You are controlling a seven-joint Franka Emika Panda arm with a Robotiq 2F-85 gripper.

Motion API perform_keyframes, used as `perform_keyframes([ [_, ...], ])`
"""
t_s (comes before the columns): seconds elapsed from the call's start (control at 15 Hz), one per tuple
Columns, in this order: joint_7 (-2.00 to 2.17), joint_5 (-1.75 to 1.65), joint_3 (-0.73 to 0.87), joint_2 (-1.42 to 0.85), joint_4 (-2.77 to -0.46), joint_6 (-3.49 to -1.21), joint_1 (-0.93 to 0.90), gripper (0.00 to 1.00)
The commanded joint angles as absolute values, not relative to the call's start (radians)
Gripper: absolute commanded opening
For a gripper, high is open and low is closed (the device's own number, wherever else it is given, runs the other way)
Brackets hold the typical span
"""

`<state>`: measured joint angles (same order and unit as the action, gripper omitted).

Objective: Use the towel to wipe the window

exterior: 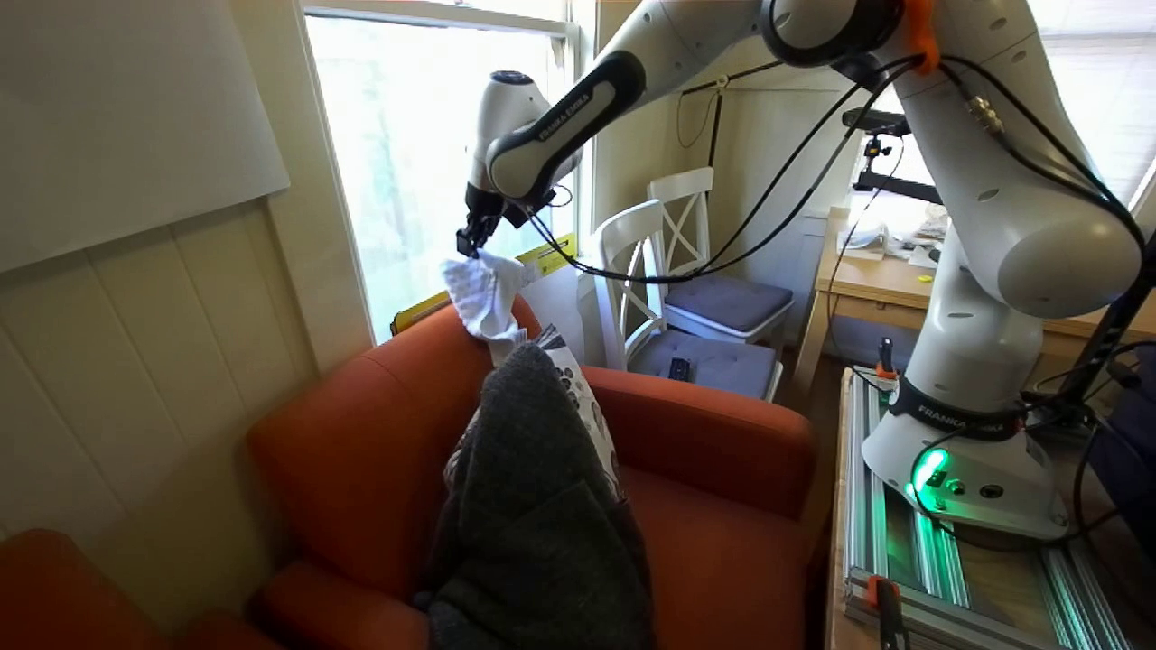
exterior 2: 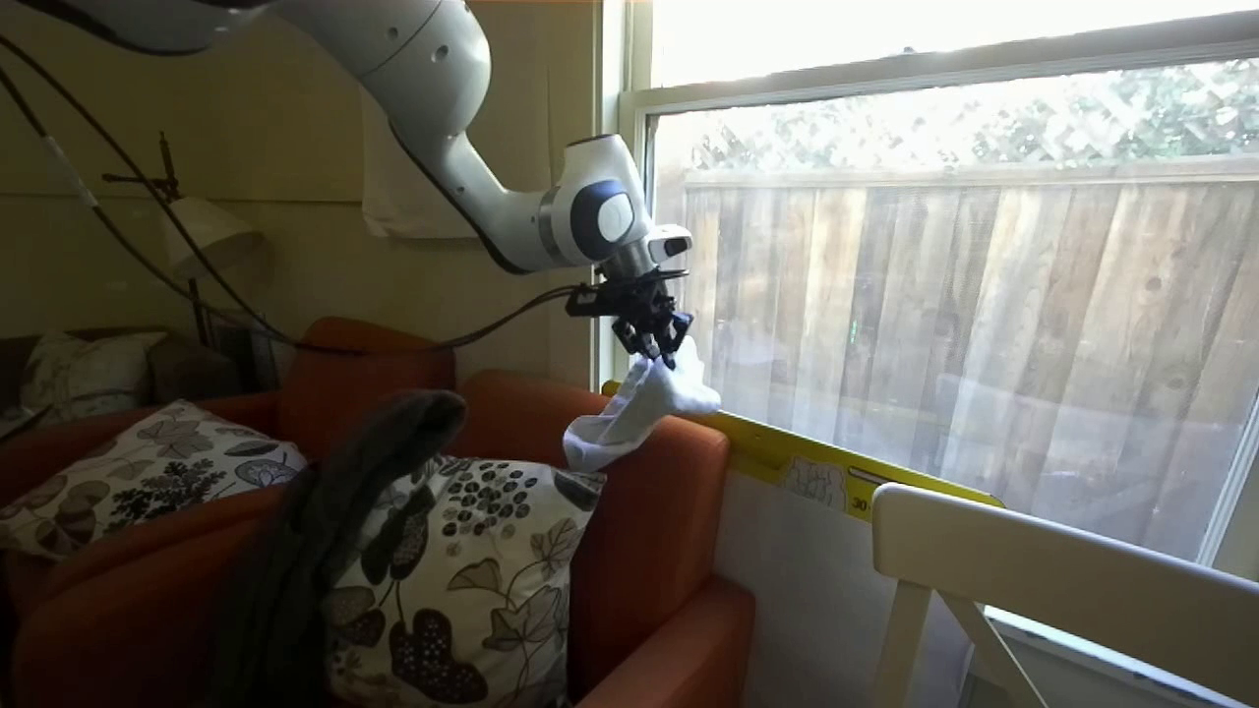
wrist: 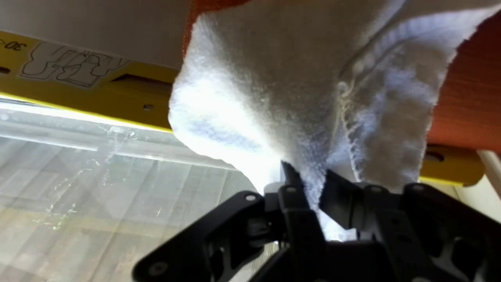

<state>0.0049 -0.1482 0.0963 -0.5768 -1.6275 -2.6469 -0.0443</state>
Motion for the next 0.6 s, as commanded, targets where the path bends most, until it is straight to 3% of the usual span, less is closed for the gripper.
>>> perform_keyframes([
  [0.0,0.026,-0.033,0.031,-0.489,-1.686,-2.715,0.015,0.03],
  [0.53,0.170,0.054,0.049,-0.348,-1.654,-2.910,0.005,0.03],
])
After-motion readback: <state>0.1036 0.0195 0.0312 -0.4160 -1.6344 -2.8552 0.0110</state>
